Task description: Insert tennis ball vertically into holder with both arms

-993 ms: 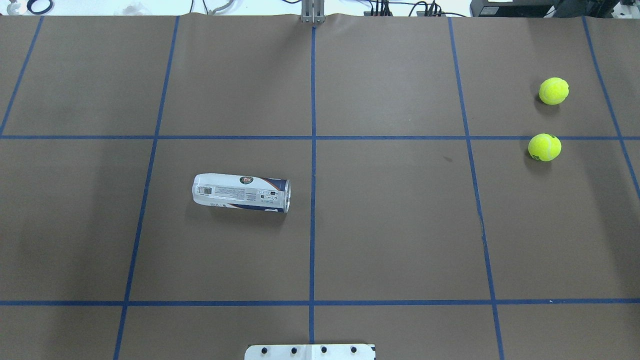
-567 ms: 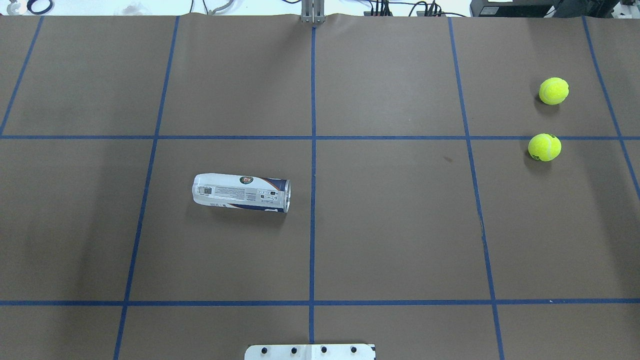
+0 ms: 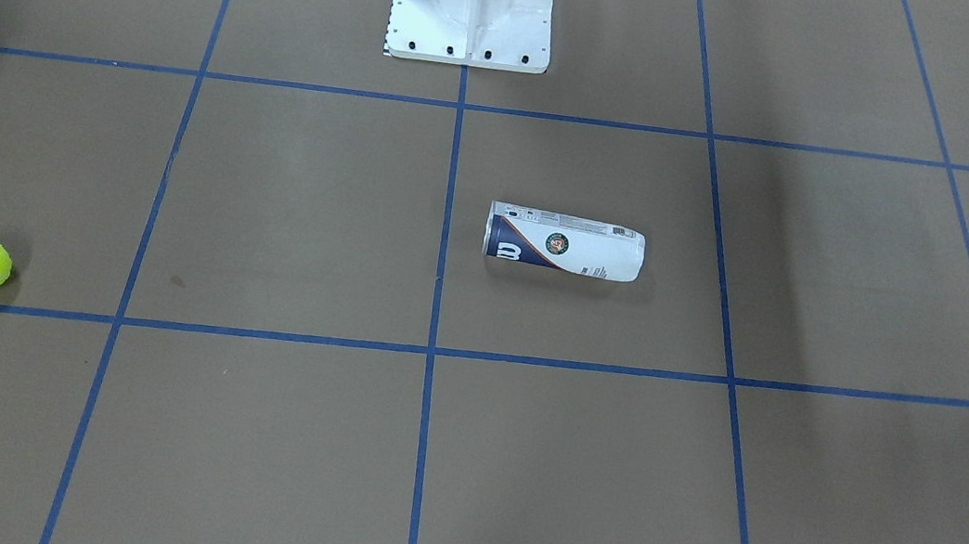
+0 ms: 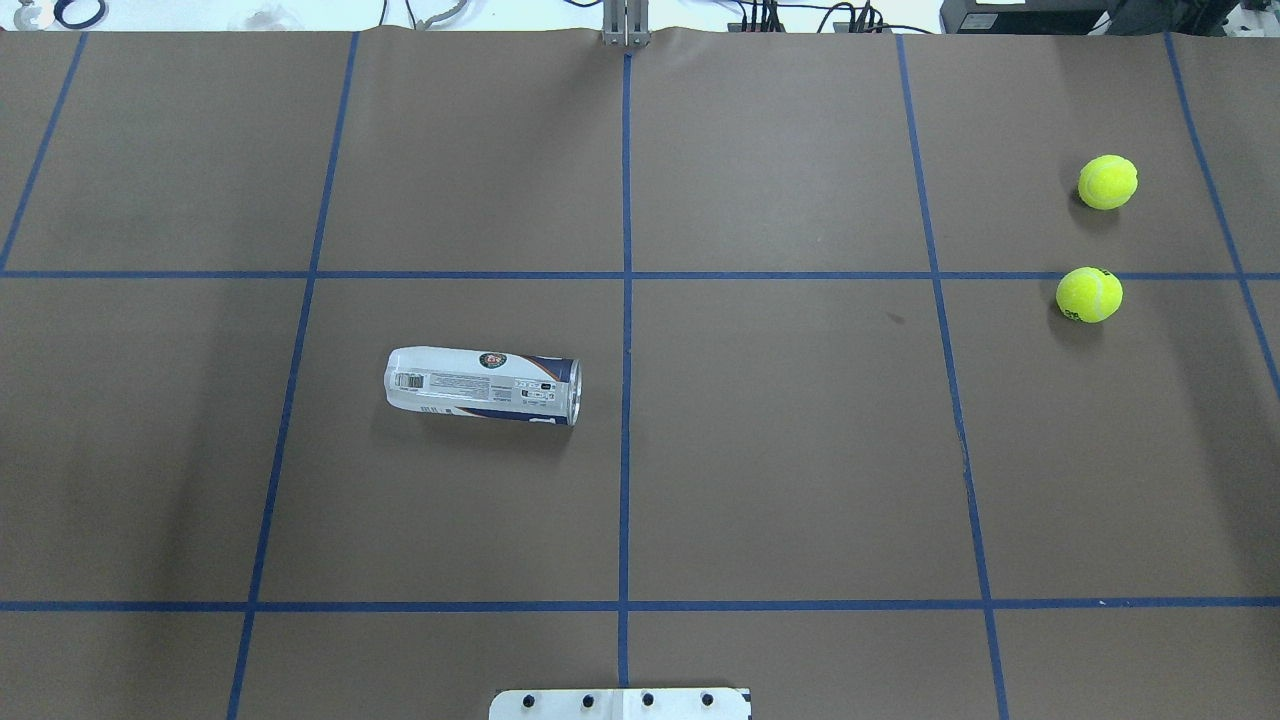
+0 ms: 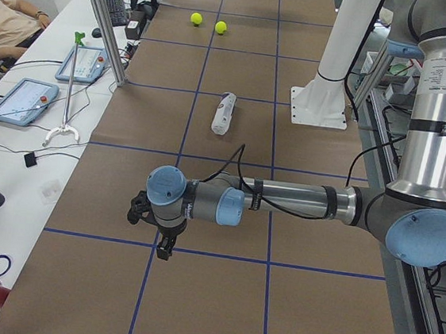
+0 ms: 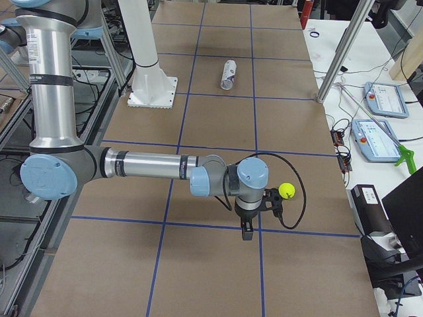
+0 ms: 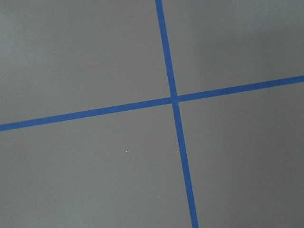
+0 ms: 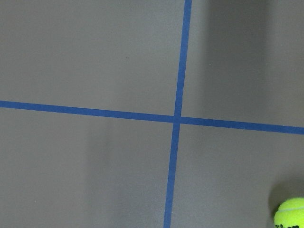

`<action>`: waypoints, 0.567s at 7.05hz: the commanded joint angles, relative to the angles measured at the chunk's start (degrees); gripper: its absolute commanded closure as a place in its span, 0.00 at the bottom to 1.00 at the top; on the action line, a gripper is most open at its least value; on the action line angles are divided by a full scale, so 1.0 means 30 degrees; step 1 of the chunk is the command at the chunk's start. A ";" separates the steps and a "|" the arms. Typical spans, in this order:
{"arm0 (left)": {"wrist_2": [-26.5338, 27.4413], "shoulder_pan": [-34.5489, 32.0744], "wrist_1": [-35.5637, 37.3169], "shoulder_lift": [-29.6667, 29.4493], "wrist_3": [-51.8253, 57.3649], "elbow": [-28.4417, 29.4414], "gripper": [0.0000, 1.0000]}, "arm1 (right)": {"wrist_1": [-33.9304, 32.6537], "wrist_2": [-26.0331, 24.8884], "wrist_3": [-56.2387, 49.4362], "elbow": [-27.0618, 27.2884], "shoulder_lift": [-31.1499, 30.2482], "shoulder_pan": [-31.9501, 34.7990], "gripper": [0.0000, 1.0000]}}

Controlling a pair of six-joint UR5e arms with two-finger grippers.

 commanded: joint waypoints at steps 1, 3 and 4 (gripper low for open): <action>-0.0170 0.0000 -0.0029 -0.0058 -0.0040 -0.0101 0.00 | 0.0029 0.0035 0.0008 0.1032 0.0007 0.0000 0.00; -0.0200 0.0000 -0.0030 -0.0087 -0.0099 -0.0917 0.00 | 0.0465 0.0005 0.0096 0.1388 -0.0021 0.0000 0.00; -0.0200 0.0000 -0.0029 -0.0406 -0.0128 -0.1009 0.00 | 0.0991 -0.0111 0.0067 0.1243 0.0094 0.0000 0.00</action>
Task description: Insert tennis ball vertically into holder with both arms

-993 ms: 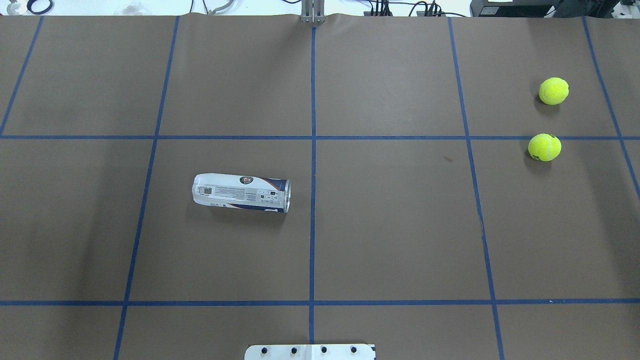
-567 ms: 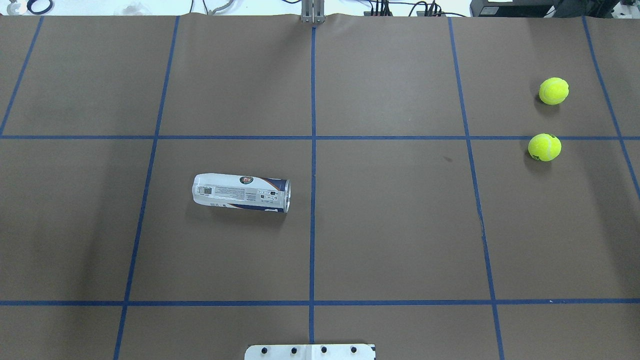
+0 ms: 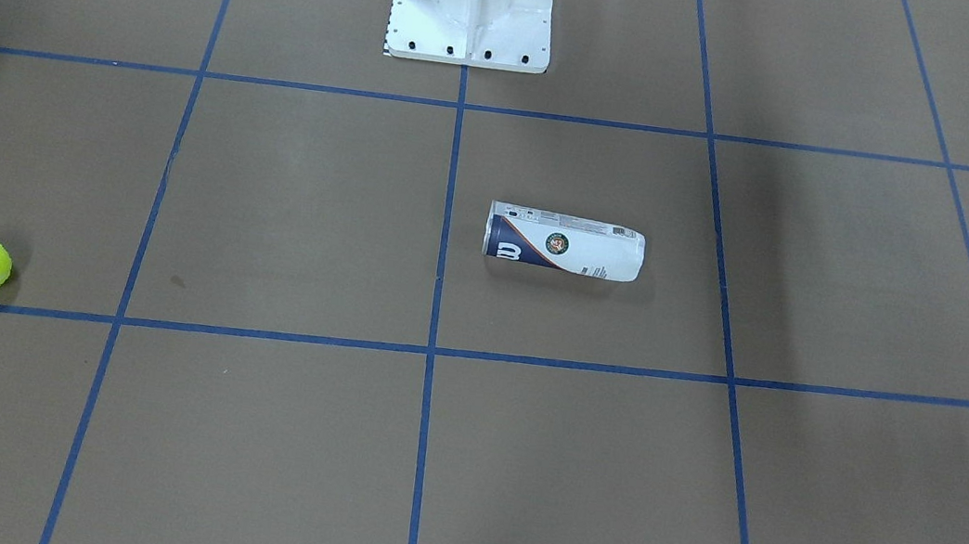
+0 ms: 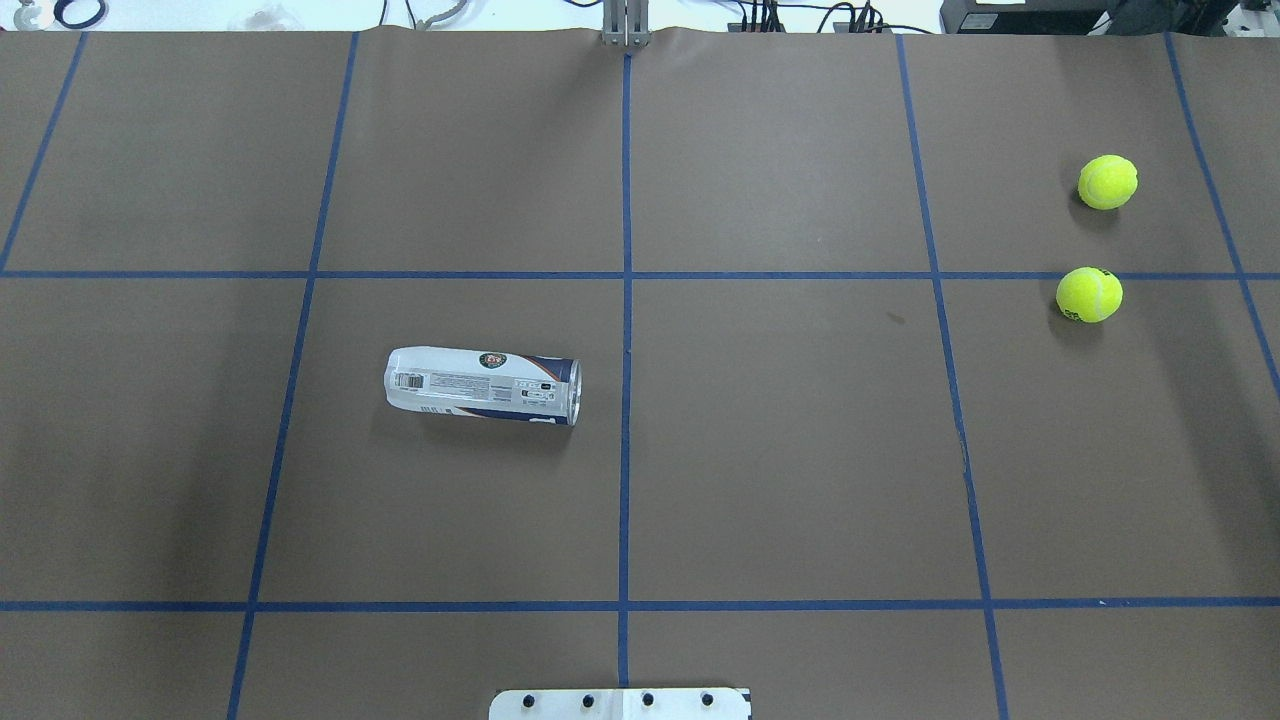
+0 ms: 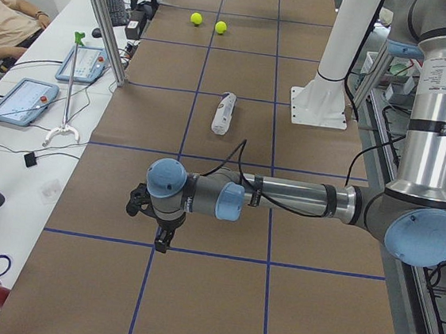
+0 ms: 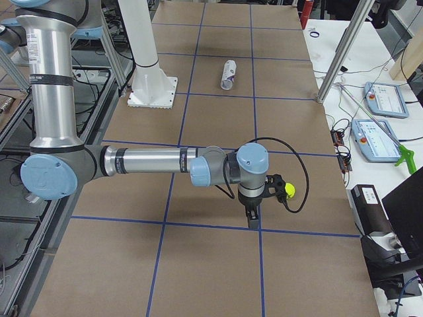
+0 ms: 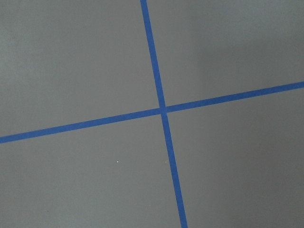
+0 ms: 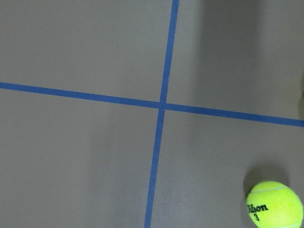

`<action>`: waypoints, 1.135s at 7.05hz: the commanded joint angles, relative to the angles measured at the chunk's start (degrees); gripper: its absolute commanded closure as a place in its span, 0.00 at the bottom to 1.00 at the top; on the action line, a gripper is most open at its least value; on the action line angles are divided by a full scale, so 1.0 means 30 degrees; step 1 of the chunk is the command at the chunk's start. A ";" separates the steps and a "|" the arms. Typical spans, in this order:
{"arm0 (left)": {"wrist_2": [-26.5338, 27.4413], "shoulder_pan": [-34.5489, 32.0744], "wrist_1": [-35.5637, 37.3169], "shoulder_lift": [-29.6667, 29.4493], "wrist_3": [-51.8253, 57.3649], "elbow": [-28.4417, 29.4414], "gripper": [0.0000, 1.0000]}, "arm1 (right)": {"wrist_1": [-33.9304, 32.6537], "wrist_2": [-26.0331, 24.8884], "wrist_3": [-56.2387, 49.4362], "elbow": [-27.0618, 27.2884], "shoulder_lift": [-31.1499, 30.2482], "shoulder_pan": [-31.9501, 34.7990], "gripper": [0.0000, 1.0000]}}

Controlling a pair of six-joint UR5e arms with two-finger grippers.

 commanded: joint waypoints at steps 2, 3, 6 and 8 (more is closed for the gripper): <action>0.0021 0.0000 -0.0284 -0.0694 -0.0044 -0.0338 0.00 | 0.1450 -0.0102 -0.0301 -0.0047 0.0012 0.0000 0.00; 0.0137 0.0000 -0.0489 -0.1131 -0.0073 -0.0310 0.00 | 0.1482 -0.0102 -0.0302 -0.0047 -0.0046 0.0000 0.00; 0.0051 0.0000 -0.2976 -0.1514 -0.0102 0.0508 0.00 | 0.1483 -0.0131 -0.0097 -0.0311 -0.0047 0.0000 0.00; -0.0008 0.0000 -0.3067 -0.2130 0.0042 0.0804 0.00 | 0.1483 -0.0131 -0.0068 -0.0369 -0.0018 0.0000 0.00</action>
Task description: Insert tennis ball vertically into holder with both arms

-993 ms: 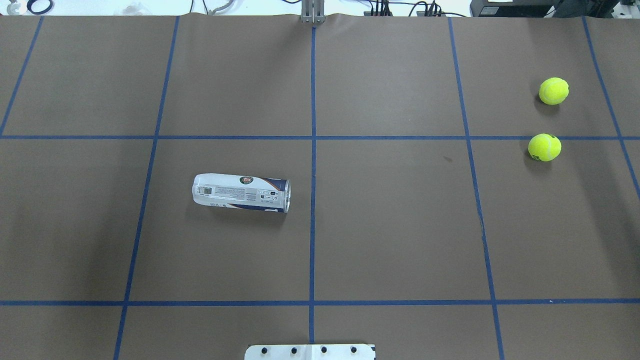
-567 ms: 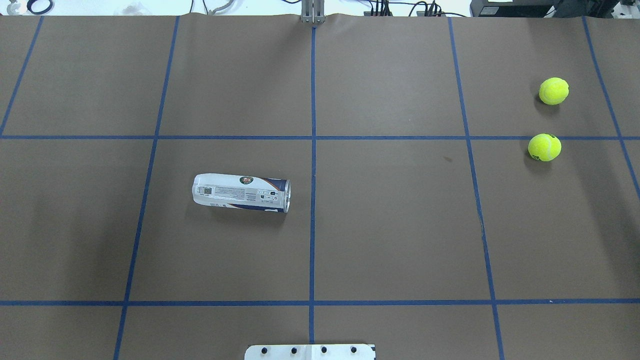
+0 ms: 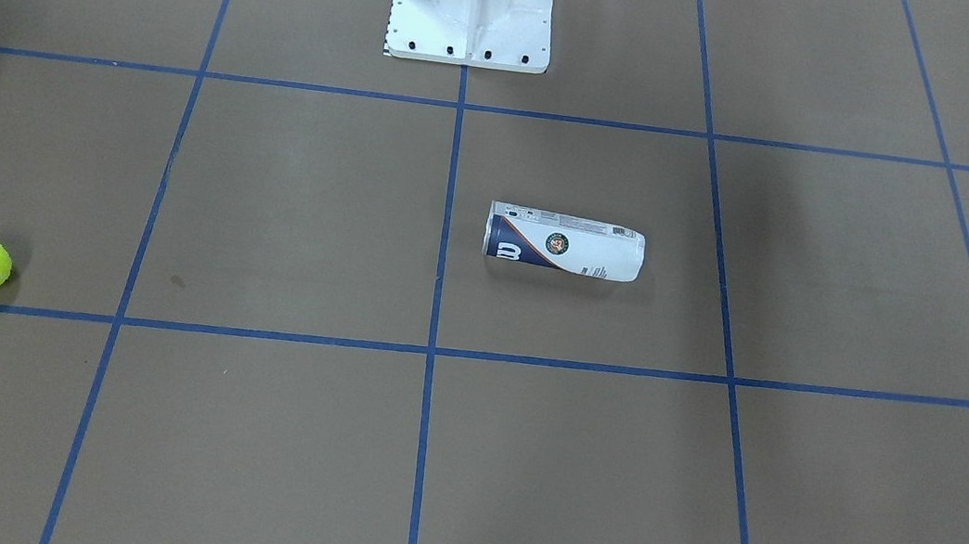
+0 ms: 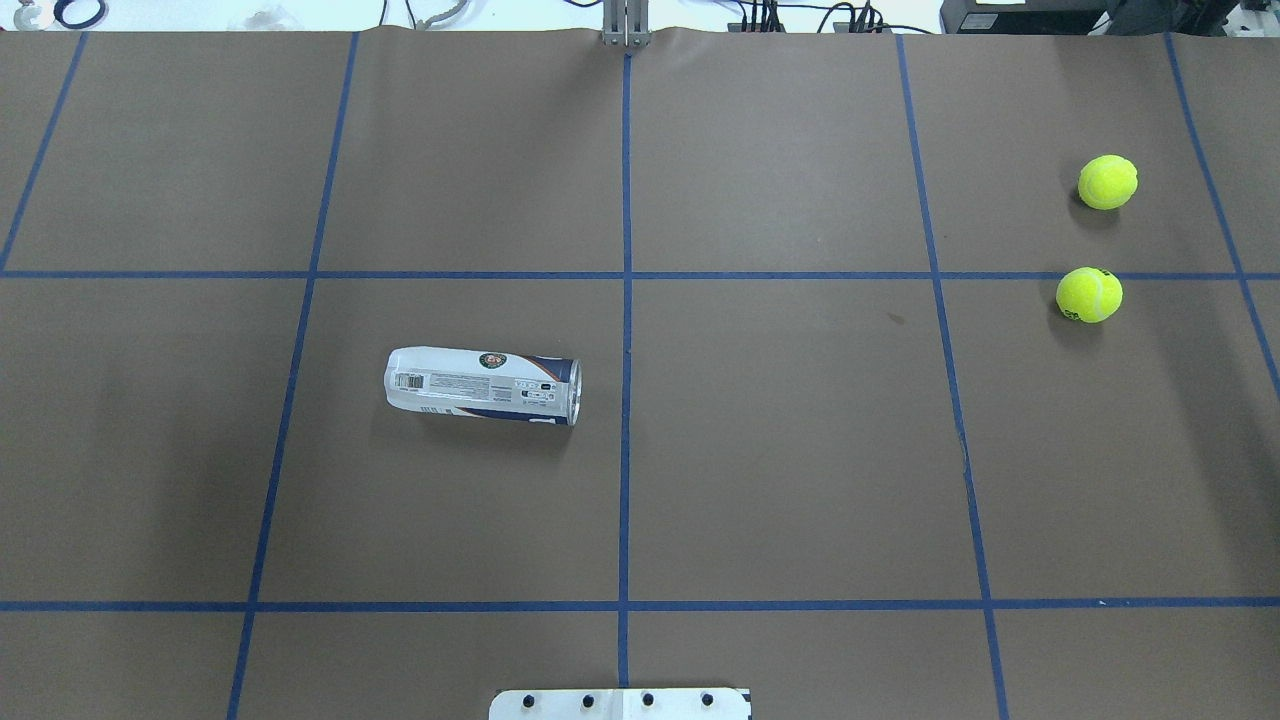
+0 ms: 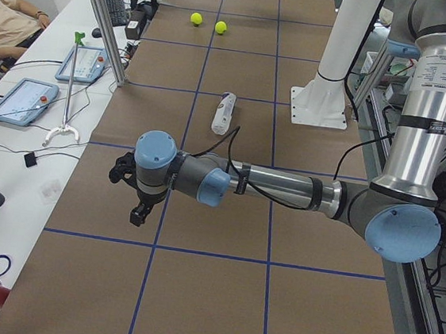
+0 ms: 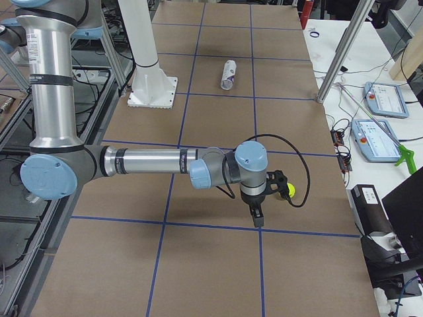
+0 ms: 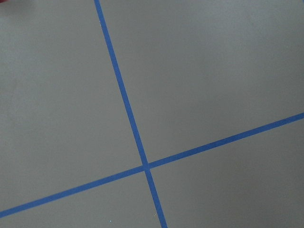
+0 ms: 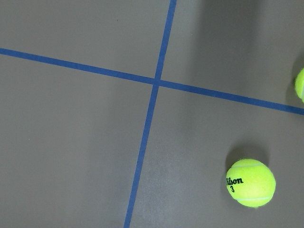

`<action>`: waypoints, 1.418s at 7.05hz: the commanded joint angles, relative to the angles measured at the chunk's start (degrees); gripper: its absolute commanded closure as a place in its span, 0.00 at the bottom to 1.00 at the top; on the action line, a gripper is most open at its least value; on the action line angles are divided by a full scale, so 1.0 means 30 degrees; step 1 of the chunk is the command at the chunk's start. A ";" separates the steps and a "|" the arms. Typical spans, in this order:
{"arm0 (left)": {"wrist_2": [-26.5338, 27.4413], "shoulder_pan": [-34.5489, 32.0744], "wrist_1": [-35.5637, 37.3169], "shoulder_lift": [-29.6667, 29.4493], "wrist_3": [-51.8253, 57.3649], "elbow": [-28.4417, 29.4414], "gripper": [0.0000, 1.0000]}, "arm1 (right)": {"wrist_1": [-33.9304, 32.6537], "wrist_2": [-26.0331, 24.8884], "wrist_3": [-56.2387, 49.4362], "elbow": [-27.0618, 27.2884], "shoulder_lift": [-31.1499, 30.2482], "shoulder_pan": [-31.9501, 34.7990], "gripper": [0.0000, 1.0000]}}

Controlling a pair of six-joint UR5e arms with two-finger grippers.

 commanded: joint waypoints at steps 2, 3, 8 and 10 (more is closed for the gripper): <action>-0.0014 0.0028 -0.0610 -0.0941 -0.1070 0.0322 0.00 | 0.0001 -0.0001 0.0046 -0.0021 0.0039 0.0000 0.00; -0.0014 0.0028 -0.0698 -0.1265 -0.1399 0.0208 0.00 | 0.0001 -0.0001 0.0046 -0.0050 0.0039 0.0000 0.00; 0.0074 0.4586 -0.7946 -0.2727 -0.1577 -0.0028 0.01 | 0.0001 0.0058 0.0105 -0.0050 0.0010 0.0000 0.00; 0.0016 0.6085 -0.8199 -0.4685 -0.1812 -0.0086 0.01 | 0.0000 0.0116 0.0105 -0.0050 0.0010 0.0000 0.00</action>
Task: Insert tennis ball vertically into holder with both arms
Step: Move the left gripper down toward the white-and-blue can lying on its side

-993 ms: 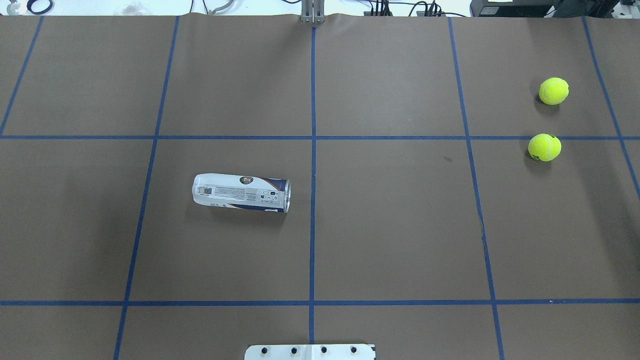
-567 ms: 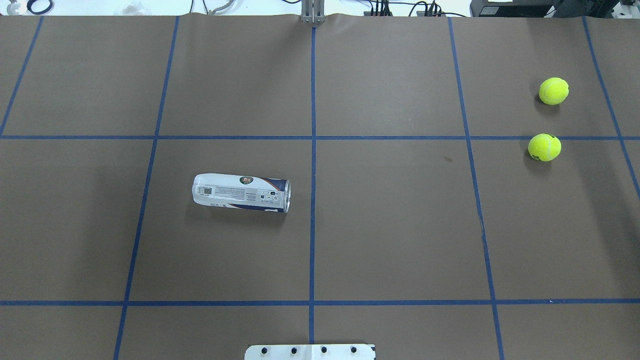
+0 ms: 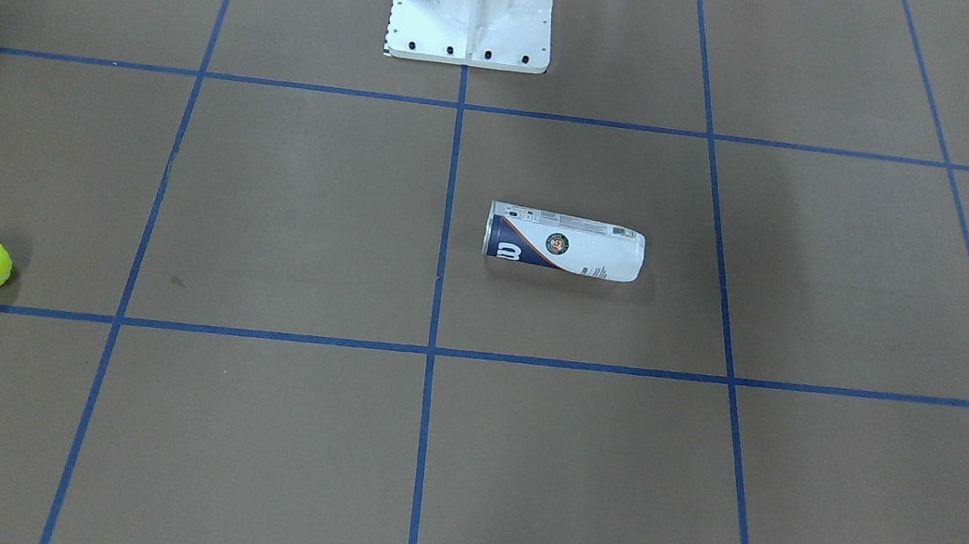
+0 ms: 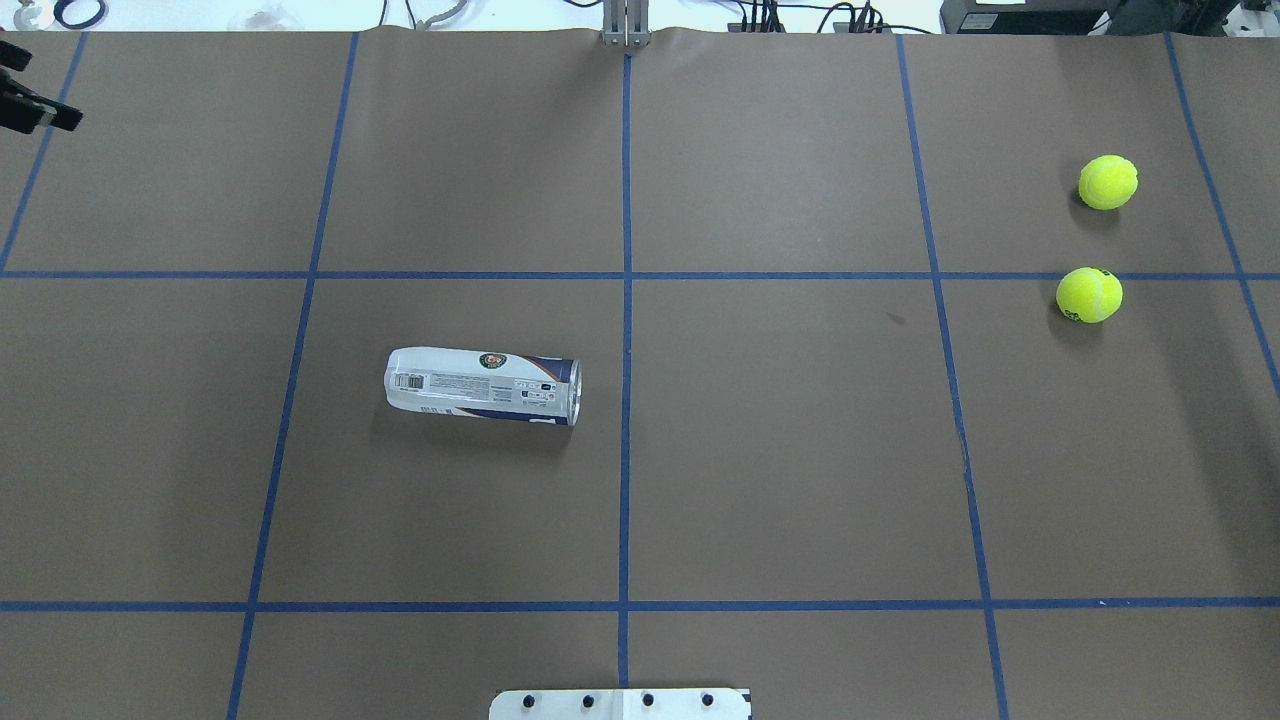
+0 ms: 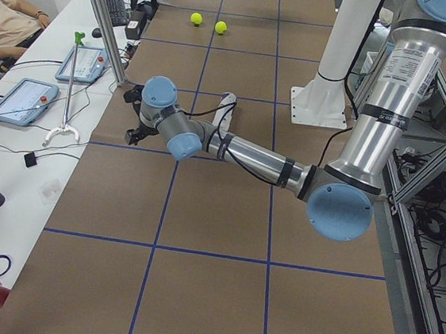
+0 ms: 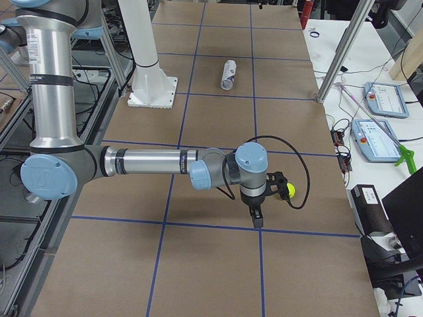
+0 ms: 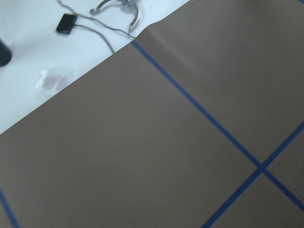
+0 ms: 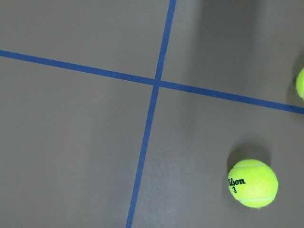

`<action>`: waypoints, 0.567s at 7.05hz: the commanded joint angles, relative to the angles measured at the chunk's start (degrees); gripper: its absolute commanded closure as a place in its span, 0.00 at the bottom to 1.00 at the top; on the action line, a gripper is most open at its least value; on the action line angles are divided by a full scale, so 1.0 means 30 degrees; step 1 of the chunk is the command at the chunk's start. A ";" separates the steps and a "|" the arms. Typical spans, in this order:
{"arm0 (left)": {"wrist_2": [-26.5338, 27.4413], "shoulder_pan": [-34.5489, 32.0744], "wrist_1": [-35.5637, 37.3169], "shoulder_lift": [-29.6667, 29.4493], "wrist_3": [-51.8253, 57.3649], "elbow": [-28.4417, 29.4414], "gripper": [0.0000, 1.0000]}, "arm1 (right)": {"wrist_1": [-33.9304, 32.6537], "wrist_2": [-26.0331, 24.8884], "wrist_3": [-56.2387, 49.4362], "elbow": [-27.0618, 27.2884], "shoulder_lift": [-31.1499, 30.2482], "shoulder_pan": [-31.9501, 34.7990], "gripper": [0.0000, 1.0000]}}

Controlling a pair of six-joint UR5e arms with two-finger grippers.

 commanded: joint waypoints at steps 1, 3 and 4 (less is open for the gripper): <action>-0.0004 0.1887 -0.0373 -0.2213 -0.0097 0.0067 0.01 | 0.0012 0.0033 0.0002 -0.0001 0.0000 0.0000 0.00; -0.0003 0.3615 -0.0460 -0.3711 -0.0098 0.0096 0.01 | -0.0017 0.0062 0.0031 0.0028 0.0000 0.0000 0.00; 0.0026 0.4610 -0.0577 -0.4153 0.0251 0.0097 0.01 | -0.0017 0.0062 0.0031 0.0057 0.0000 0.0000 0.00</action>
